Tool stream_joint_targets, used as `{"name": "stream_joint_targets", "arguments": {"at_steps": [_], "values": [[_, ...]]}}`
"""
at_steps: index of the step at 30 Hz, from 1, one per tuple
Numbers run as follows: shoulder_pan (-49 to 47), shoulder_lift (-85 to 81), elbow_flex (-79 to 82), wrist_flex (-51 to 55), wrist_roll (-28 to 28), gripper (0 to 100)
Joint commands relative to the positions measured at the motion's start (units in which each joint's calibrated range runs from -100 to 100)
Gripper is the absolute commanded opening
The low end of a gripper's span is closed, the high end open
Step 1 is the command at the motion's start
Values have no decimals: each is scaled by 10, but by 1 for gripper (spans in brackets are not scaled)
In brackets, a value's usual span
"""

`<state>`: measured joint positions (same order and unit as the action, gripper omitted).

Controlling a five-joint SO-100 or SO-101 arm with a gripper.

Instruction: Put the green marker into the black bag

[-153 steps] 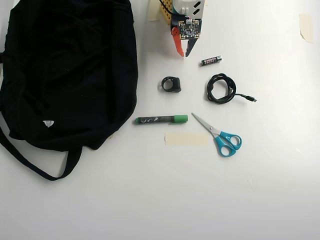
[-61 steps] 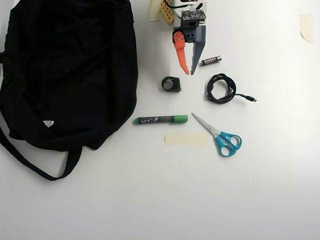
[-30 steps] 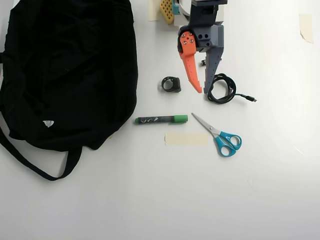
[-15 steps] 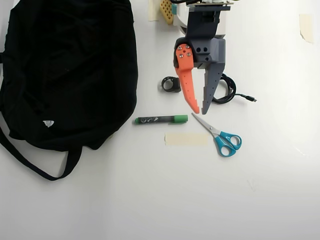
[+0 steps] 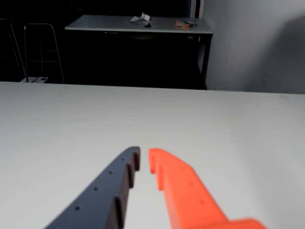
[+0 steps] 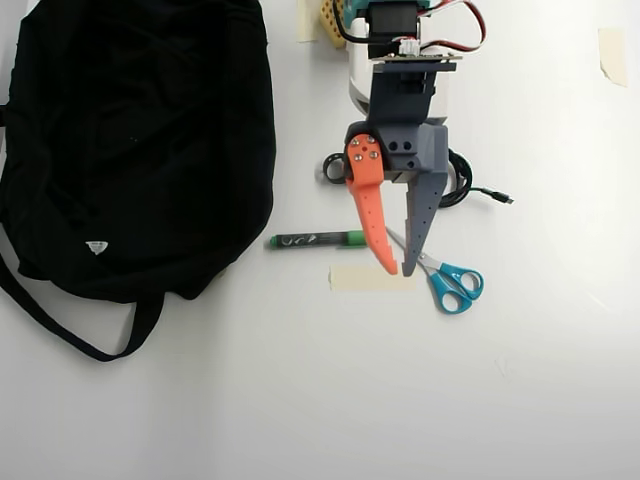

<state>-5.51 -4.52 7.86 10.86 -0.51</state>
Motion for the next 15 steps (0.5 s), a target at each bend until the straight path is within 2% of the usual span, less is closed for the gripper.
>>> {"name": "stream_joint_targets", "arguments": {"at_steps": [1,15], "values": [[1,-3,-22,-11,3,3],[6,-10,-28,-12,3,3]]}}
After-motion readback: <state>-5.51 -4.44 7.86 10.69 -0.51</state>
